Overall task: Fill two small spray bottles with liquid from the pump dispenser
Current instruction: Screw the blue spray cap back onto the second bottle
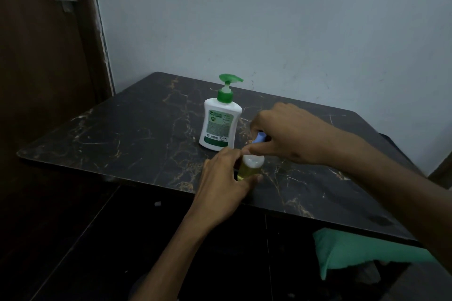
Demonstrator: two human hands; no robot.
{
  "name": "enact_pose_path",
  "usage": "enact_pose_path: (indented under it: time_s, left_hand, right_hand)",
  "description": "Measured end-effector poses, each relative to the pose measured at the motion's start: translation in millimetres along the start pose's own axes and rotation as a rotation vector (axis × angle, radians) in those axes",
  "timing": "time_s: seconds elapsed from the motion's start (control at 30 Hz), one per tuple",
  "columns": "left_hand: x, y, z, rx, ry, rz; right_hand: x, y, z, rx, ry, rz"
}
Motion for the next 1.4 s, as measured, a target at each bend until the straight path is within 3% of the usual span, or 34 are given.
enact_pose_path:
  time_s: [0.13, 0.37, 0.63, 1.0, 1.23, 1.4]
  left_hand:
    - [1, -1, -1, 0.001, 0.011, -0.007]
    - [4, -1, 2, -0.005, 0.014, 0.001]
    - [4, -2, 2, 0.003, 0.022, 0.004]
    - [1, -1, 1, 0.008, 0.015, -0.018]
    - [4, -1, 2, 0.002, 0.031, -0.005]
    - [2, 0, 1, 0.000, 0.020, -0.006]
  right_hand:
    - [2, -2, 1, 0.029, -0.017, -0.084]
    - [10, 8, -6, 0.004, 0.096, 0.014]
    - [6, 2, -5, -0.008, 0.061, 0.068]
    - [-2, -2, -4, -0.038, -0.035, -0.114]
    - [1, 18, -9, -0.020, 0.078, 0.114]
    - [5, 6, -9, 0.013, 0.113, 0.148]
Point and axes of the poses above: each hand's wrist, its own z-axis towards the middle knuckle, its own y-axis out of the back of the hand, x = y × z, the point moved 9 cm from there along z, towards the middle knuckle, and after that the axes turned 8 degrees about y, right-handed, at the moved point
